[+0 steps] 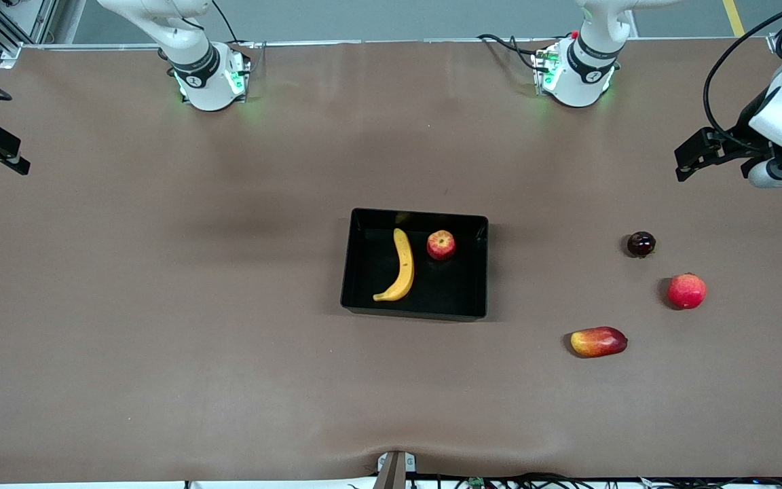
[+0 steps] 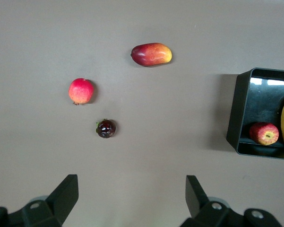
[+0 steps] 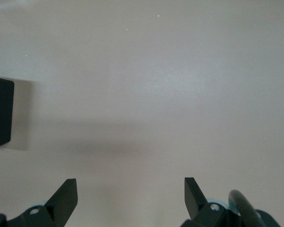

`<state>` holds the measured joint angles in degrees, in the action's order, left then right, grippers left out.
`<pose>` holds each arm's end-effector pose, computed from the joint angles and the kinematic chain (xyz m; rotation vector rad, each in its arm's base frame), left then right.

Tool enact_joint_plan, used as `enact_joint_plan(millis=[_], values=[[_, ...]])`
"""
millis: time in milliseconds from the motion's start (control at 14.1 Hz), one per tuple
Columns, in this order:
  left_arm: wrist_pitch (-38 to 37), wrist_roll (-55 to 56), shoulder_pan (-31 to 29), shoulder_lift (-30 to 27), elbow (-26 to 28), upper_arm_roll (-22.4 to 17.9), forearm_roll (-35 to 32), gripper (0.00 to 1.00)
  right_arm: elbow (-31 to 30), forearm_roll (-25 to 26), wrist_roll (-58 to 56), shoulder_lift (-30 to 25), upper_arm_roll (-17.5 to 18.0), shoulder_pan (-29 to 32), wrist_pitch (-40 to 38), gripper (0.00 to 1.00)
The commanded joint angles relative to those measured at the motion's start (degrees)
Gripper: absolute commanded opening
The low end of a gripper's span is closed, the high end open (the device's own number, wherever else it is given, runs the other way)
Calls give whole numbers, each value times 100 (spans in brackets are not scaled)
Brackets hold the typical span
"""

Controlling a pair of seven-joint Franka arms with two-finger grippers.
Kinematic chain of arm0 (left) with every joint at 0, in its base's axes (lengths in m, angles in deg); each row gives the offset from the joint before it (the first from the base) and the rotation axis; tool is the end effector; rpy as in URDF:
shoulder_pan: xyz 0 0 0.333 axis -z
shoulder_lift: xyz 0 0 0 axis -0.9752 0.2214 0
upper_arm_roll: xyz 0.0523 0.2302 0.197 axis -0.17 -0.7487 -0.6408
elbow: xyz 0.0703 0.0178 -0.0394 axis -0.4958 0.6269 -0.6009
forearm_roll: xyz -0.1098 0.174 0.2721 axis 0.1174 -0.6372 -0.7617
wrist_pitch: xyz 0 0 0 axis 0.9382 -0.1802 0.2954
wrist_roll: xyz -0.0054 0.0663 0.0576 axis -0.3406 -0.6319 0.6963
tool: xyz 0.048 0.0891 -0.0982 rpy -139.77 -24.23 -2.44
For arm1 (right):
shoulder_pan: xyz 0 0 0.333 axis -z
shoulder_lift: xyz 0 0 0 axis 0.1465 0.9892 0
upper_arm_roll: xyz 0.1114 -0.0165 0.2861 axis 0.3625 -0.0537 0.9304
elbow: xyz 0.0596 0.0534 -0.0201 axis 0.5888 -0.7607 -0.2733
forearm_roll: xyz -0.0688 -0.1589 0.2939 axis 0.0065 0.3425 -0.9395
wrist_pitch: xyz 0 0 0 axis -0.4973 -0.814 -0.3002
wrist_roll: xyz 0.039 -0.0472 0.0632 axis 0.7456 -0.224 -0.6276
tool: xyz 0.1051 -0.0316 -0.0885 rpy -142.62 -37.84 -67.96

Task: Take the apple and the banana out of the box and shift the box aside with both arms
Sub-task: 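Reach the left gripper toward the yellow-red apple in the black tray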

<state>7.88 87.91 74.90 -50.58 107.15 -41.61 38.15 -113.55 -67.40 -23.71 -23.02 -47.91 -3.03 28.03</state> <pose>0.4935 -0.0592 0.5970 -3.0936 -0.0266 -0.0256 0.4877 -0.0396 0.6162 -3.1176 -0.0929 -0.0569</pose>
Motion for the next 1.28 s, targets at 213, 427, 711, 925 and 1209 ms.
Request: enact_joint_plan(millis=[213,427,711,925,1209], values=[[-42,-100,37,148,-161,-23,57,100,110,-52,56,30,65,102,-46,100],[-7,-109,46,613,-311,3,91,100,110,-61,56,30,65,111,-55,100],[729,-48,54,1342,-258,12,91,100,110,-70,64,30,65,111,-63,100],[1257,520,571,1791,-267,21,74,100,110,-70,56,30,65,103,-55,100],[2152,2251,1424,2450,-275,29,92,100,110,-61,56,39,65,120,-55,100]])
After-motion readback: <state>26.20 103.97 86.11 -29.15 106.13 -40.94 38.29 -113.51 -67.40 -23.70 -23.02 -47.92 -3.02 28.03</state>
